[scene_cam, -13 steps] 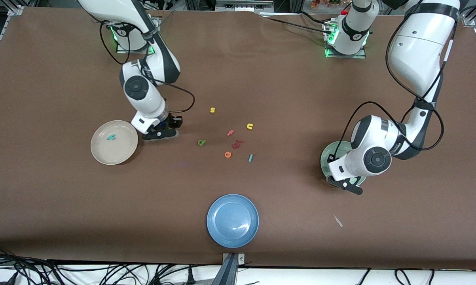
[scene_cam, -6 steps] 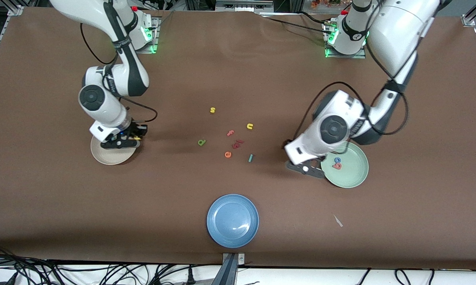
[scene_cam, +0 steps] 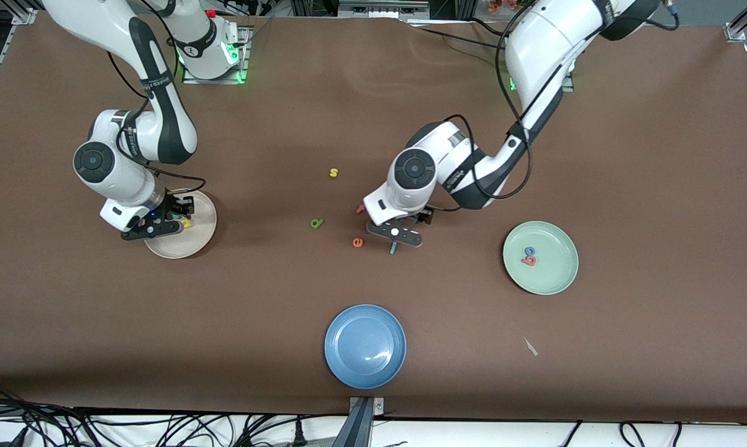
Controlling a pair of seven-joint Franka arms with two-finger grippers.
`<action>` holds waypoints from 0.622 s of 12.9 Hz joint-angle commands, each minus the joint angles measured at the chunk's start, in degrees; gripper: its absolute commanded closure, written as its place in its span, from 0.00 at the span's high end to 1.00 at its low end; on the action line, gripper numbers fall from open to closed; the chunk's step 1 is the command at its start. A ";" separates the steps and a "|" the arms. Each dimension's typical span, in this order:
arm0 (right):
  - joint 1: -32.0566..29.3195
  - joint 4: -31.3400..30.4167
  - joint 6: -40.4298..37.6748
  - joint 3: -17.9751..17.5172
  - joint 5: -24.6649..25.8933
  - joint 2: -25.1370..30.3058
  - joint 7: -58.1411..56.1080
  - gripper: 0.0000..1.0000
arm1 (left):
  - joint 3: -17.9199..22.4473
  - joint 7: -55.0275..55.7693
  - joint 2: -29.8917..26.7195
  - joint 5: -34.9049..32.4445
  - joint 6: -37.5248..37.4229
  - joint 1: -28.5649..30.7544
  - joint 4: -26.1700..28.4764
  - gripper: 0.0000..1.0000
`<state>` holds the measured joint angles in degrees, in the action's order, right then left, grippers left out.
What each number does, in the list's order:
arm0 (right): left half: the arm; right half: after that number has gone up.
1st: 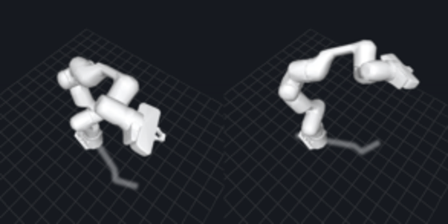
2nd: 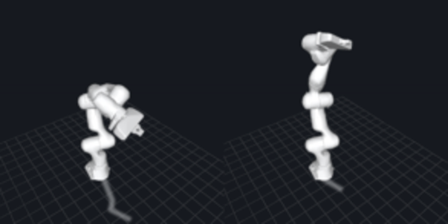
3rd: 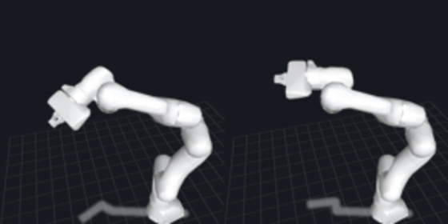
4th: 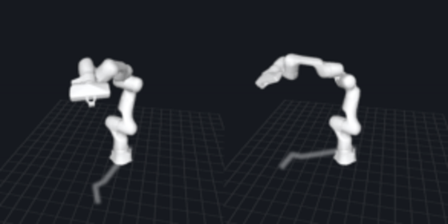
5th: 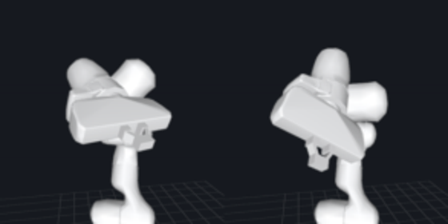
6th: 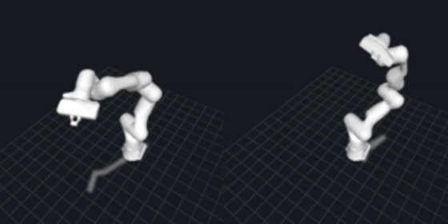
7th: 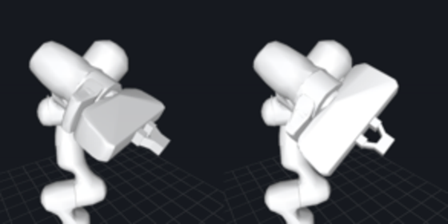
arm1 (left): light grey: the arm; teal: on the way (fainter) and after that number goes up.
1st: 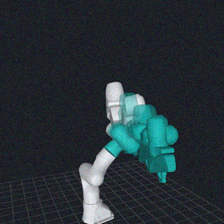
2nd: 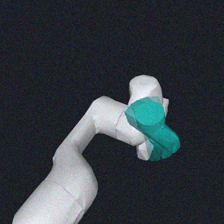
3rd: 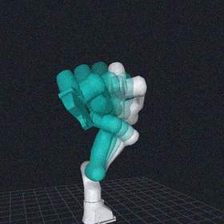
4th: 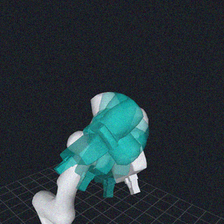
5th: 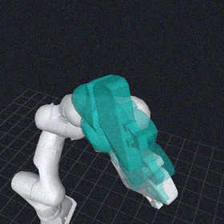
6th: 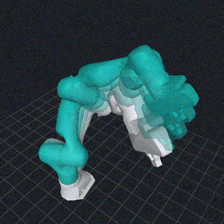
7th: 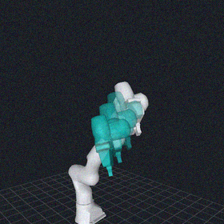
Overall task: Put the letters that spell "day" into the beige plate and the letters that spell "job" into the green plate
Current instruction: 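Release d with the right gripper while the left gripper releases b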
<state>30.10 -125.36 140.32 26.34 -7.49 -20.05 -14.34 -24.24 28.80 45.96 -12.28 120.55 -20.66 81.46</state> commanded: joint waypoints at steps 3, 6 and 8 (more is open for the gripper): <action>1.10 4.85 -6.70 -3.65 -7.00 -0.52 6.22 1.00 | 0.42 -1.20 6.59 -12.92 8.46 0.01 -3.94 0.74; 2.15 7.93 -8.31 -8.56 -7.01 -1.57 22.11 1.00 | 0.42 -0.95 8.27 -13.56 12.34 -0.08 -3.59 0.71; 2.16 10.56 -7.96 -12.34 -6.92 -3.67 32.31 1.00 | 0.42 -0.77 8.53 -13.82 12.61 -0.34 -3.59 0.54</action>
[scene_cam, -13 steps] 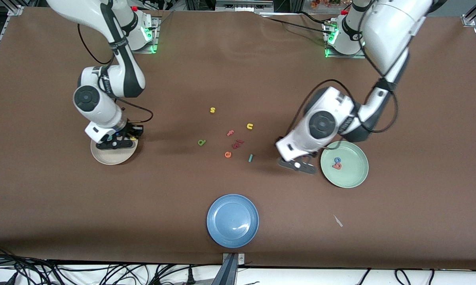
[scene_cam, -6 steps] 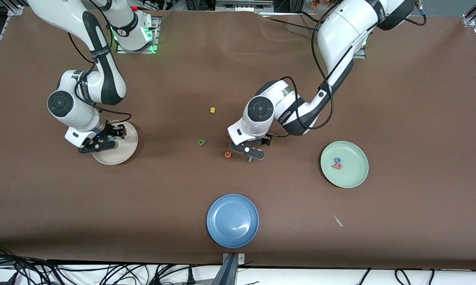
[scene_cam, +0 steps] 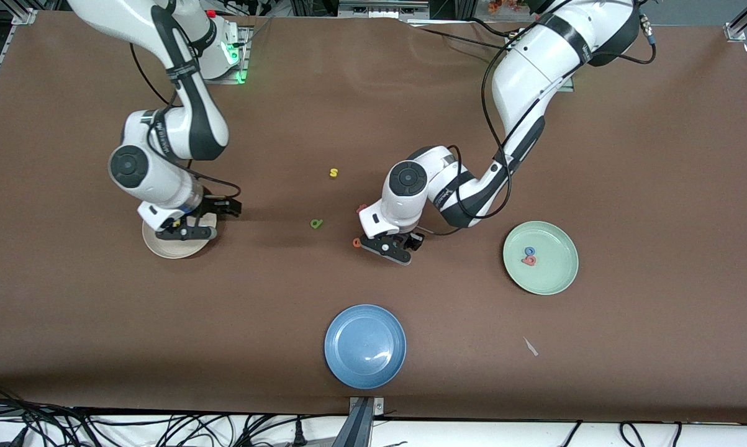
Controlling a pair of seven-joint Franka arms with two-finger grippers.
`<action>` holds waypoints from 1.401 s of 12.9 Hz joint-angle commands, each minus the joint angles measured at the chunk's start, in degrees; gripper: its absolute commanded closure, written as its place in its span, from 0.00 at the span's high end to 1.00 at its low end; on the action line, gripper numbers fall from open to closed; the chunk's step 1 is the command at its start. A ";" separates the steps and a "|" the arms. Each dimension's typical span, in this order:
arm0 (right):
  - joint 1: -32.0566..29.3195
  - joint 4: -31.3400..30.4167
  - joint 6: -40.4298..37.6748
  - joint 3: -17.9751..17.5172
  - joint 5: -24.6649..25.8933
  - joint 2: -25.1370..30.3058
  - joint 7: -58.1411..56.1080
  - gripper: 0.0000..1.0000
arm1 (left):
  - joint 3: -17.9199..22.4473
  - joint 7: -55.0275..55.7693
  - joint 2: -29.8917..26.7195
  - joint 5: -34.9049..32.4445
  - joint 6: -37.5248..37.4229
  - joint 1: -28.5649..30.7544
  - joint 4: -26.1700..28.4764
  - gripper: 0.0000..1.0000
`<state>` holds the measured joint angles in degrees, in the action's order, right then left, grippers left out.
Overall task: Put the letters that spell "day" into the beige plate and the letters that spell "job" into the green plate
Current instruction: 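Grasp cyan j with the left gripper while the right gripper reaches green p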
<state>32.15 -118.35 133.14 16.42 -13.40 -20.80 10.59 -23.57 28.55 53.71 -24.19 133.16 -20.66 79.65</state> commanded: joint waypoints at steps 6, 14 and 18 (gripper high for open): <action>5.10 14.88 0.45 -6.05 -0.84 -12.58 28.58 1.00 | -0.25 -0.17 0.69 -1.65 -0.09 0.79 -1.34 0.00; 10.12 21.84 2.21 -6.05 -0.75 -20.07 40.47 1.00 | -5.60 -8.64 -7.56 -0.94 -19.40 12.80 -1.43 0.00; 11.00 20.97 2.04 -6.05 -0.93 -20.16 41.52 0.89 | -6.05 -24.20 -10.81 -1.73 -30.66 20.81 -0.03 0.00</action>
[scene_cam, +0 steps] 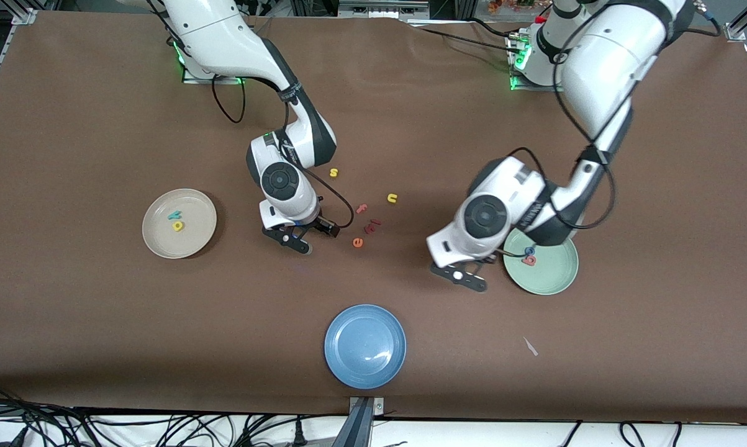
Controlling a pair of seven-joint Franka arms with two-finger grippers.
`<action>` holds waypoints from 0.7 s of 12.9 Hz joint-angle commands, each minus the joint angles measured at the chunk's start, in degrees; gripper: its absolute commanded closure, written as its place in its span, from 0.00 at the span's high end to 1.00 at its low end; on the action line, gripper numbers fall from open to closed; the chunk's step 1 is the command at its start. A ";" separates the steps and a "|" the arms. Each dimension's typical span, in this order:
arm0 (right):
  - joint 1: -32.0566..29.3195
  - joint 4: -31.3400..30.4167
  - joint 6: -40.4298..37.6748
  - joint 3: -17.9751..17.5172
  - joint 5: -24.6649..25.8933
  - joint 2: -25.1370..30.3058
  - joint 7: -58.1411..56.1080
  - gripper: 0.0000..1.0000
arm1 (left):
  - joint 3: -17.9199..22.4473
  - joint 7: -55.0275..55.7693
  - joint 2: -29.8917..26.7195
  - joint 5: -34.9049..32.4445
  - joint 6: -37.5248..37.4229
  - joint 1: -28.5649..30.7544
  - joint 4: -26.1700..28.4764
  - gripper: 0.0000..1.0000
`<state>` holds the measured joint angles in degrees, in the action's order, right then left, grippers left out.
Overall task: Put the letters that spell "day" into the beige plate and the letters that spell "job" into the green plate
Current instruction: 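Release j with the left gripper while the right gripper grasps green p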
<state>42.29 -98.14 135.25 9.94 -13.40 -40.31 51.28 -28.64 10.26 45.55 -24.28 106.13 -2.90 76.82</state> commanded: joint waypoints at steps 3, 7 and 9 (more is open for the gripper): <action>1.30 -0.64 0.10 0.43 -0.92 -0.48 0.75 0.75 | -0.72 -11.57 -3.54 -3.75 -4.35 7.98 7.28 0.00; 1.30 -0.82 0.10 0.43 -0.83 -0.39 0.58 0.57 | -1.07 -12.29 -4.07 -7.45 -1.98 12.12 12.65 0.72; 1.30 -0.82 0.01 0.43 -0.83 -0.39 0.58 0.47 | -2.29 -12.55 -5.47 -6.74 -2.24 12.56 12.57 1.00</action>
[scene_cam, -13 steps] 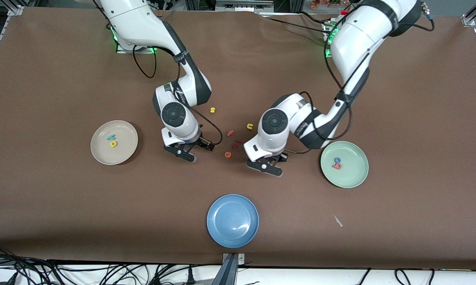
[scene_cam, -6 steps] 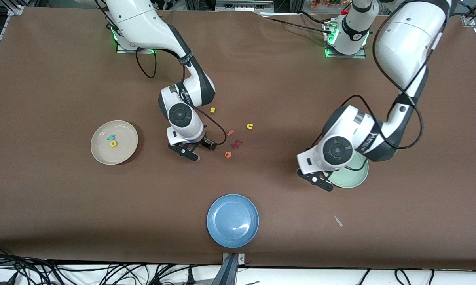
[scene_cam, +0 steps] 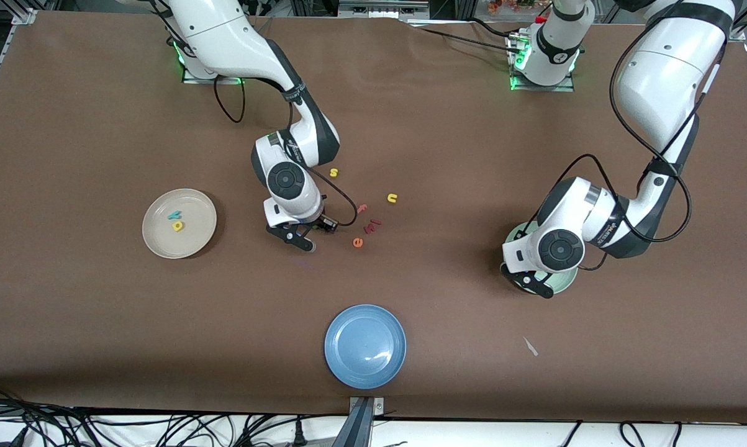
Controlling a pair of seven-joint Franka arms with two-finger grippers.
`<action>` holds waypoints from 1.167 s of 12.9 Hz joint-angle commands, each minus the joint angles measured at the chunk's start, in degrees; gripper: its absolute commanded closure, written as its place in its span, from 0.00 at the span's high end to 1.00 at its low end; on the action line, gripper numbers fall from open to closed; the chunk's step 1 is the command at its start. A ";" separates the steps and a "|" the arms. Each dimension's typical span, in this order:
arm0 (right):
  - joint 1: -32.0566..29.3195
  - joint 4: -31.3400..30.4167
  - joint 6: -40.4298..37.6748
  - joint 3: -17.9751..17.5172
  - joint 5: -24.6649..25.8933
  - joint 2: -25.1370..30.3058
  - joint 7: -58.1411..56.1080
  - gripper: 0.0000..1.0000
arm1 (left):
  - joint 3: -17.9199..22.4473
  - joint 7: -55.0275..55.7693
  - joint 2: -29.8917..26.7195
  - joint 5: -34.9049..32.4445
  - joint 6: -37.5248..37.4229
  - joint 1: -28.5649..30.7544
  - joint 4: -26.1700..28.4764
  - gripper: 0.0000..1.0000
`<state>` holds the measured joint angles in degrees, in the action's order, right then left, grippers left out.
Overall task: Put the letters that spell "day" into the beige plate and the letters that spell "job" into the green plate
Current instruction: 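Release j with the left gripper while the right gripper grasps green p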
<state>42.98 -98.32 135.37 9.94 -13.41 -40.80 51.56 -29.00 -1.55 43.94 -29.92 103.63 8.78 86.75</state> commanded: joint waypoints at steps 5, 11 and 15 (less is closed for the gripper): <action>0.53 -0.56 -0.19 0.43 -0.83 0.19 0.21 0.24 | -2.81 -0.21 -10.26 9.32 0.00 1.15 1.76 1.00; 0.00 0.40 -4.04 2.18 0.39 2.20 -3.81 0.00 | -2.90 -0.47 -19.93 12.16 -1.50 6.23 0.53 1.00; 0.00 -1.17 -14.07 9.29 0.31 7.30 -22.33 0.00 | -2.46 0.06 -20.65 21.31 -2.73 14.05 -6.49 1.00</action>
<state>42.91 -97.73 125.11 16.77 -13.20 -36.93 36.70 -31.37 -1.32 23.36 -11.50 102.58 19.66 83.11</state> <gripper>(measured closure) 0.727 0.000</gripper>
